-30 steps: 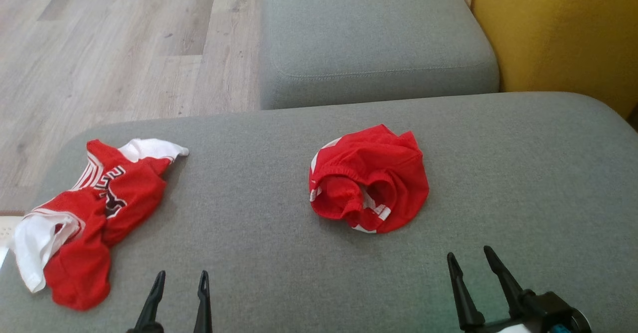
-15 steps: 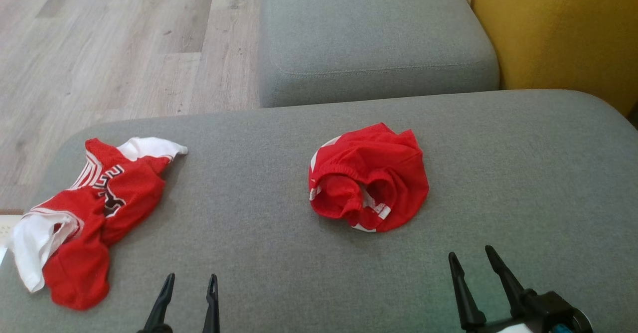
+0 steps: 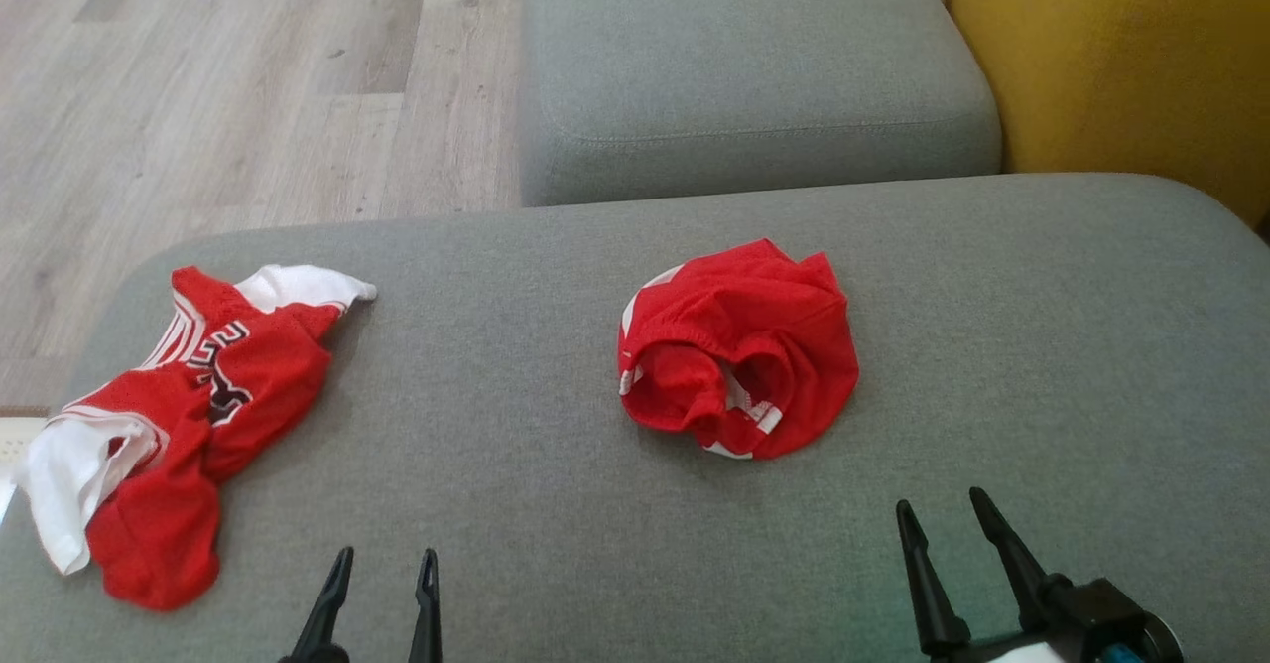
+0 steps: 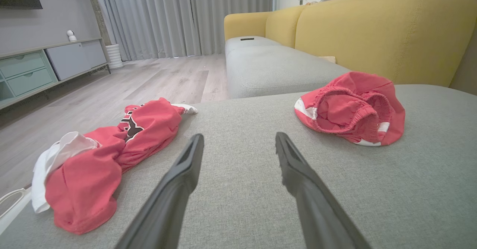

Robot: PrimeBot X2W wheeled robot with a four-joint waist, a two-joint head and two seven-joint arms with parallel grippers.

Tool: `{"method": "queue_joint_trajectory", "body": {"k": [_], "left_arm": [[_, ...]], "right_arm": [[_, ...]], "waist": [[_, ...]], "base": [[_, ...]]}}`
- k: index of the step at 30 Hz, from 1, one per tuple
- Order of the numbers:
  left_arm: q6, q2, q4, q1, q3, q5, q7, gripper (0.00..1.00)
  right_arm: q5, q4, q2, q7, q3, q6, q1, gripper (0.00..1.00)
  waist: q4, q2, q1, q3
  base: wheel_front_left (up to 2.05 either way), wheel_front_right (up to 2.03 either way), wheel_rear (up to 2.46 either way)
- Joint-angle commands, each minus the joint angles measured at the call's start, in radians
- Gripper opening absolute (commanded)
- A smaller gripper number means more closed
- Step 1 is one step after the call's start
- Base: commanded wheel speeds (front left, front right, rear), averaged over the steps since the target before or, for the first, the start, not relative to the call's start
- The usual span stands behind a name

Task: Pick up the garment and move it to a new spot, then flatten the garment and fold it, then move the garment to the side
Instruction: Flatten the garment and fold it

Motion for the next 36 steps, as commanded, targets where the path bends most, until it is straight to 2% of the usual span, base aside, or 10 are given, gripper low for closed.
{"method": "queue_joint_trajectory", "body": {"k": [1, 7, 12, 18, 19, 20, 24, 28, 31, 36], "left_arm": [[0.005, -0.012, -0.028, -0.068, 0.029, 0.007, -0.012, 1.00], [0.009, -0.012, -0.014, -0.096, 0.015, 0.015, -0.012, 1.00], [0.002, -0.016, 0.010, -0.182, -0.044, 0.017, -0.012, 1.00], [-0.061, -0.021, 0.055, -0.307, -0.148, 0.000, -0.012, 1.00], [-0.097, -0.023, 0.082, -0.355, -0.204, -0.019, -0.012, 1.00], [-0.097, -0.023, 0.082, -0.355, -0.204, -0.019, -0.012, 1.00], [-0.154, -0.024, 0.147, -0.462, -0.345, -0.053, -0.012, 1.00], [-0.174, -0.024, 0.238, -0.591, -0.447, -0.097, -0.012, 1.00], [-0.161, -0.024, 0.318, -0.692, -0.497, -0.122, -0.012, 1.00], [-0.078, -0.024, 0.456, -0.822, -0.534, -0.179, -0.012, 1.00]], "right_arm": [[0.001, -0.034, -0.004, -0.003, 0.017, 0.007, -0.056, 1.00], [-0.005, -0.046, -0.004, -0.003, 0.021, 0.007, -0.064, 1.00], [-0.016, -0.060, -0.004, -0.003, 0.021, 0.007, -0.080, 1.00], [-0.026, -0.065, -0.004, -0.003, 0.014, 0.007, -0.102, 1.00], [-0.029, -0.066, -0.004, -0.003, 0.015, 0.007, -0.113, 1.00], [-0.029, -0.066, -0.004, -0.003, 0.015, 0.007, -0.113, 1.00], [-0.029, -0.071, -0.004, -0.003, 0.019, 0.007, -0.147, 1.00], [-0.026, -0.080, -0.004, -0.003, 0.033, 0.007, -0.190, 1.00], [-0.022, -0.082, -0.004, -0.003, 0.036, 0.007, -0.214, 1.00], [-0.013, -0.084, -0.004, -0.003, 0.037, 0.007, -0.236, 1.00]], "waist": [[0.000, -0.0001, 0.0000, 0.002], [-0.006, -0.0001, 0.0000, 0.028], [-0.033, -0.0001, 0.0000, 0.086], [-0.066, -0.0001, 0.0000, 0.147], [-0.086, -0.0001, 0.0000, 0.169], [-0.086, -0.0001, 0.0000, 0.169], [-0.132, -0.0001, 0.0000, 0.234], [-0.186, -0.0001, 0.0000, 0.310], [-0.222, -0.0001, 0.0000, 0.357], [-0.274, -0.0001, 0.0000, 0.407]], "base": [[0.00, 0.00, 0.00], [0.00, 0.00, 0.00], [0.00, 0.00, 0.00], [0.00, 0.00, 0.00], [0.00, 0.00, 0.00], [0.00, 0.00, 0.00], [0.00, 0.00, 0.00], [0.00, 0.00, 0.00], [0.00, 0.00, 0.00], [0.00, 0.00, 0.00]]}}
